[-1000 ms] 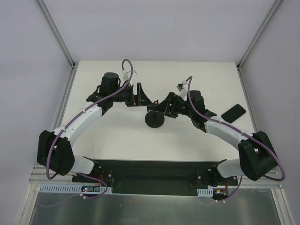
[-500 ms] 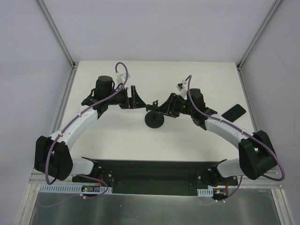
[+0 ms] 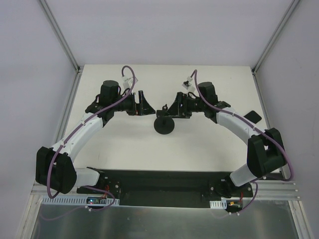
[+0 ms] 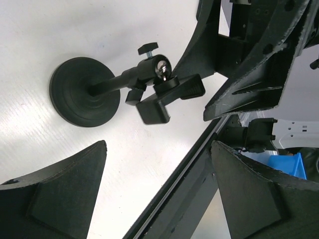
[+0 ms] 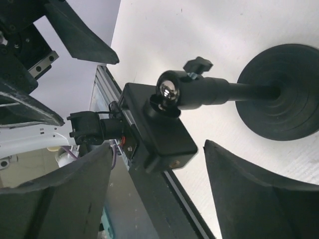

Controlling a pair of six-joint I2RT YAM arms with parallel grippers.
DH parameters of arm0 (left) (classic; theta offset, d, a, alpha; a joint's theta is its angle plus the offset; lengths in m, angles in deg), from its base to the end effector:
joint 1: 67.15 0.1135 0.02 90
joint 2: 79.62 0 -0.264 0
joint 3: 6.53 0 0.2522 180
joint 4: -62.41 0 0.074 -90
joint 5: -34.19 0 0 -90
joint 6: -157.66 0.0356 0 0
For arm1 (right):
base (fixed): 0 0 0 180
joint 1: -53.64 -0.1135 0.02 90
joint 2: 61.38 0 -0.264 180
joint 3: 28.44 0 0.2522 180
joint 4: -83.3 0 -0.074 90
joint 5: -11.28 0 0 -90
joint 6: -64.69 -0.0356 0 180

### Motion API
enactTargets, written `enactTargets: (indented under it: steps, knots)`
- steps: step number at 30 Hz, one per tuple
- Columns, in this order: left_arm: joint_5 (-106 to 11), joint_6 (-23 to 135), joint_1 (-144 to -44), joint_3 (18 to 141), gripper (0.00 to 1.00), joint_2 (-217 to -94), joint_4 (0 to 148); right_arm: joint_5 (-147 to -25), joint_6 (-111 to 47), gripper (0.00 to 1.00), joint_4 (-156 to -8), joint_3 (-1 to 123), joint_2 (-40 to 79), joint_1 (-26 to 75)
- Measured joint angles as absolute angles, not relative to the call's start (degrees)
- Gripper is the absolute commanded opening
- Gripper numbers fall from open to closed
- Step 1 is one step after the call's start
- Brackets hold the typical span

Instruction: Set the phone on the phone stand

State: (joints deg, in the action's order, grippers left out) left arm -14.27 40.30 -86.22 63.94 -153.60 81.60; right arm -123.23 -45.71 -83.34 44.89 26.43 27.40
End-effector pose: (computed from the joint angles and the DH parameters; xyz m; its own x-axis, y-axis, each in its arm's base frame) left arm 0.2680 -0.1176 0.3130 -0.7020 -0.1213 -0.7017 0.5631 0.5087 -0.6513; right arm 0.2957 0.1736 0.2678 -0.6963 -0.0661 -0.7147 -0.6707 0.4146 0.6151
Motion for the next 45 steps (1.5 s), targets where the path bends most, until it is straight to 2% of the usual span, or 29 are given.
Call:
enactTargets:
  steps: [2, 3, 7, 12, 14, 18, 23, 27, 32, 45]
  knots:
    - [-14.3, 40.4, -86.2, 63.9, 0.85, -153.5, 81.6, -124.1, -44.5, 0.99, -82.1, 45.8, 26.3, 27.7]
    - [-14.3, 40.5, -86.2, 63.9, 0.85, -153.4, 81.6, -124.2, -43.9, 0.97, -81.4, 46.1, 26.2, 27.9]
    - [-14.3, 40.7, -86.2, 63.8, 0.85, -153.2, 81.6, -123.9, -40.5, 0.96, -76.0, 46.8, 23.1, 29.5]
    - [-14.3, 40.7, -86.2, 63.8, 0.86, -153.0, 81.6, -120.3, -35.5, 0.96, -67.2, 47.0, 12.7, 36.6]
    - [-14.3, 40.7, -86.2, 63.8, 0.86, -152.9, 81.6, -113.6, -35.0, 0.96, -63.0, 47.6, 8.8, 42.1]
    - [-14.3, 40.7, -86.2, 63.8, 0.85, -152.6, 81.6, -92.4, -37.3, 0.96, -54.7, 49.0, 6.8, 53.4]
    - [-14.3, 40.7, -86.2, 63.7, 0.86, -152.5, 81.6, -77.1, -42.1, 0.96, -46.2, 50.6, 15.8, 65.4]
    - [-14.3, 40.7, -86.2, 63.7, 0.86, -152.2, 81.6, -70.3, -43.8, 0.96, -38.9, 58.1, 27.4, 67.9]
    - [-14.3, 40.7, -86.2, 63.7, 0.86, -152.1, 81.6, -67.5, -44.0, 0.96, -35.3, 65.3, 37.0, 69.4]
    - [-13.9, 40.7, -86.2, 63.6, 0.86, -152.1, 81.5, -69.9, -43.8, 0.96, -36.2, 65.5, 47.1, 73.7]
